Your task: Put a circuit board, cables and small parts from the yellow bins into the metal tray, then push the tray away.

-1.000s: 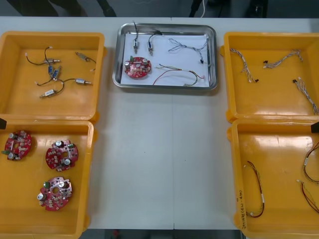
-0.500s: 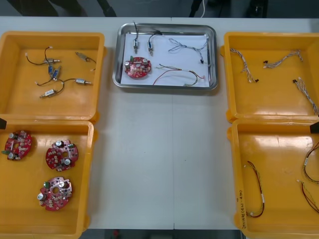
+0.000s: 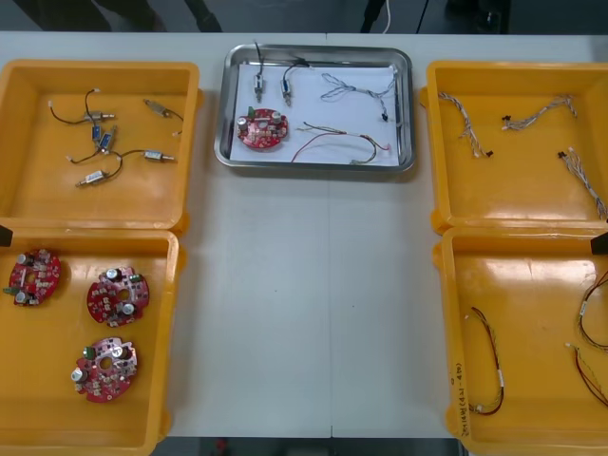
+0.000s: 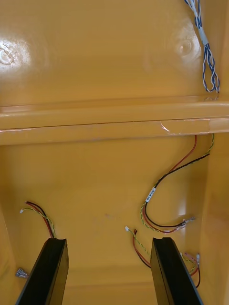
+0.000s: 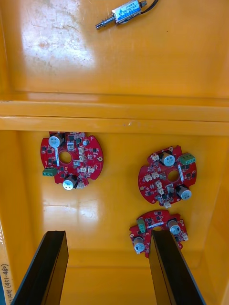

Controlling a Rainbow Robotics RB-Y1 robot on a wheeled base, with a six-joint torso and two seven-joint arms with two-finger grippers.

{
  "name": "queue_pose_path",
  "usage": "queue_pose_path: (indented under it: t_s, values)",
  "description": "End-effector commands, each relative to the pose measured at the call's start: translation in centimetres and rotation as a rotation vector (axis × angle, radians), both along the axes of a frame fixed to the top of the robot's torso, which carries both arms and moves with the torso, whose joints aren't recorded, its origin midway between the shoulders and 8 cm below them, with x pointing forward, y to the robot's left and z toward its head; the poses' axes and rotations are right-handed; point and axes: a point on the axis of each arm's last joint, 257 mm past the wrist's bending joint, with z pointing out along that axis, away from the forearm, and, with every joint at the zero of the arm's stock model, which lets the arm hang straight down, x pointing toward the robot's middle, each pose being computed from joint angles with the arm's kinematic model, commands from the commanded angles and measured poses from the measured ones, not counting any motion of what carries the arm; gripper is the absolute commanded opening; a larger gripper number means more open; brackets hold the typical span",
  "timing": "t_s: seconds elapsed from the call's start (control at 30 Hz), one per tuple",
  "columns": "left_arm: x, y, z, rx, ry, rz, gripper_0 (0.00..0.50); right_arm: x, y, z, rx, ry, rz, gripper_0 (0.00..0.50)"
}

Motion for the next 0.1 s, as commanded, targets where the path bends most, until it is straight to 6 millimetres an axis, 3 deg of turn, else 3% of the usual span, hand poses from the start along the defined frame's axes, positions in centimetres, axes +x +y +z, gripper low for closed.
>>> queue_pose_path:
  t_s: [0.03, 0.1]
  values:
    - [-0.41, 0.43, 0.36, 0.041, -0.015, -0.052, 0.5, 0.01, -1.41, 1.47, -0.021, -0.022, -0.04, 0.5]
    - [-0.41, 0.43, 0.36, 0.041, -0.015, -0.052, 0.5, 0.01, -1.41, 1.47, -0.021, -0.022, -0.04, 0.5]
